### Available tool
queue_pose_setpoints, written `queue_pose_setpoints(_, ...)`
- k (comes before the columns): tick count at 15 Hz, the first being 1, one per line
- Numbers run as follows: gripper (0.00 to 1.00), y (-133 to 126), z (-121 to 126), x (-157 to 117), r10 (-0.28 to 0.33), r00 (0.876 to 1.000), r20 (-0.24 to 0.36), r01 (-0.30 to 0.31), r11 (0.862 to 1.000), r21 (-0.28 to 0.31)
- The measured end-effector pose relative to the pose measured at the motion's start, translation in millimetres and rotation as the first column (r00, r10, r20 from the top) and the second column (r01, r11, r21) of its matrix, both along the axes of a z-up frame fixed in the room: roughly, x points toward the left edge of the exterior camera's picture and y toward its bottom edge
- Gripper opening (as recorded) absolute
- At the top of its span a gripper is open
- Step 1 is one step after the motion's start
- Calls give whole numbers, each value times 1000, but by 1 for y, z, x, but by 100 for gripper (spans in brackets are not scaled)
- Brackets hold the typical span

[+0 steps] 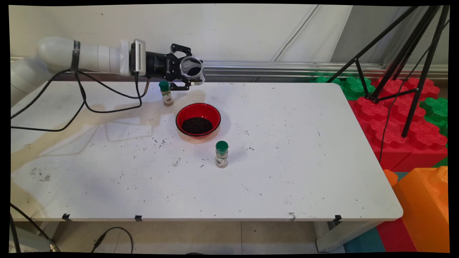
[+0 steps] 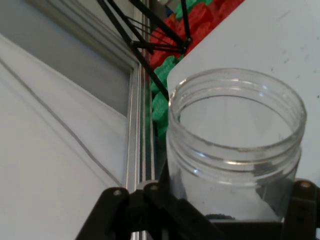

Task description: Pour the black seasoning powder in the red bowl

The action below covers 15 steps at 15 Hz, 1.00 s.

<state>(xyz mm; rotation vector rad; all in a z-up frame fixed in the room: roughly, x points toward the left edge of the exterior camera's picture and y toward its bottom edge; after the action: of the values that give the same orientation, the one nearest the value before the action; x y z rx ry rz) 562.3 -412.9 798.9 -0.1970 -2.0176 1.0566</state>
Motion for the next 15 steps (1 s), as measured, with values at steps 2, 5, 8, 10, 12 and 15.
queue_pose_setpoints(2,0,0,-2,-1,-18,999,42,20,999,-37)
queue_pose_setpoints(5,0,1,-5,-3,-40,994,98,48,995,-82)
queue_pose_setpoints(8,0,1,-8,-6,-61,986,155,81,989,-125)
queue_pose_setpoints(10,0,2,-9,-7,-73,979,193,103,983,-152)
queue_pose_setpoints(12,0,2,-11,-8,-84,969,232,128,975,-181)
queue_pose_setpoints(15,0,3,-12,-10,-99,953,287,167,960,-223)
